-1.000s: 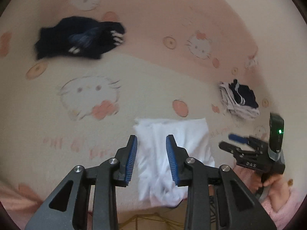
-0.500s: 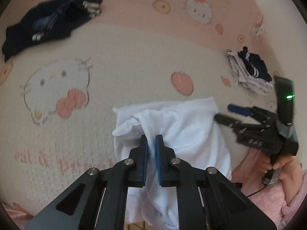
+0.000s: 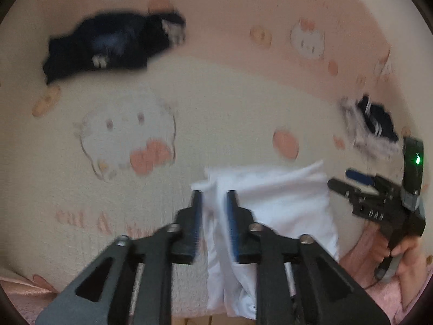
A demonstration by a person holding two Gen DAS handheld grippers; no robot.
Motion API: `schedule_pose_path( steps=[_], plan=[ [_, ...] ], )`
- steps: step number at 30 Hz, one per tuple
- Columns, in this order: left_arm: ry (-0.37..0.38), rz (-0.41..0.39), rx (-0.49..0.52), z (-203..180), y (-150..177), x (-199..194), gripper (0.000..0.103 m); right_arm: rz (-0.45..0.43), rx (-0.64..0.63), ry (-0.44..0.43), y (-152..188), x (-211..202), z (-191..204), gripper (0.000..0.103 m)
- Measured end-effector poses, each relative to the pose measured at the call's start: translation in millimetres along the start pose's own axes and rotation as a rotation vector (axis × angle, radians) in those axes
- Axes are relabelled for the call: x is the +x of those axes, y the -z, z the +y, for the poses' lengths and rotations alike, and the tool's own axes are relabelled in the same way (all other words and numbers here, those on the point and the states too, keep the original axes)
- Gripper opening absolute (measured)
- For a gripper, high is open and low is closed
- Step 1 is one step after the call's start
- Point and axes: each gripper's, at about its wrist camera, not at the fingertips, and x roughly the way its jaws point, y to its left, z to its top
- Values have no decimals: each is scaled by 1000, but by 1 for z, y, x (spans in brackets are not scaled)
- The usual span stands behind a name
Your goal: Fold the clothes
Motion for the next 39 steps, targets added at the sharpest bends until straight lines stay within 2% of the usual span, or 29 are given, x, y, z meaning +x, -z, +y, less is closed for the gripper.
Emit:
schedule_pose_path(
  steps=[2, 4, 6, 8, 10, 12, 14, 16, 19, 22, 26, 27, 29, 30, 33, 36, 39],
  plan=[
    [48, -30, 36, -12, -2, -2, 29, -34, 17, -22, -3, -5, 2, 77],
    [56, -9, 71, -24, 0, 9, 29, -38, 32, -40, -2, -4, 1, 77],
    [27, 47, 96, -29, 4, 26, 29, -26, 46, -50, -3, 7, 1, 77],
    [-48, 73, 106, -29, 9, 38, 29, 18, 51, -16, -2, 21, -1, 76],
    [-99, 50, 38, -15, 10, 33, 29, 69, 54, 29, 0, 35, -5, 72],
    [-113, 6, -87, 10, 8, 18, 29, 85, 114, 13, 0, 37, -18, 72],
    [-82, -24, -162, 25, 8, 5, 29, 70, 180, -2, -2, 28, -31, 72],
    [-8, -43, -187, 25, 15, -7, 29, 39, 191, -10, -1, 16, -34, 72],
    [43, -5, -86, 5, 35, -13, 29, 9, 165, -51, 10, -4, -21, 72],
    [73, 53, 27, -21, 58, -12, 29, 16, 112, -86, 27, -17, 0, 72],
    [0, 87, 124, -36, 79, -8, 29, 30, 47, -101, 54, -19, 30, 72],
    [-23, 94, 124, -33, 82, -8, 30, 41, 37, -95, 60, -18, 32, 72],
    [-58, 96, 112, -24, 86, -9, 42, 72, 22, -69, 74, -13, 32, 72],
    [-75, 93, 109, -21, 87, -10, 44, 81, 19, -57, 77, -11, 30, 72],
    [-94, 95, 108, -15, 85, -10, 45, 99, 17, -23, 80, -3, 19, 73],
    [-86, 91, 58, -5, 84, -16, 45, 107, 82, -29, 80, -4, 2, 73],
    [-73, 74, 19, 2, 81, -23, 45, 86, 87, 48, 86, -10, -9, 73]
  ],
)
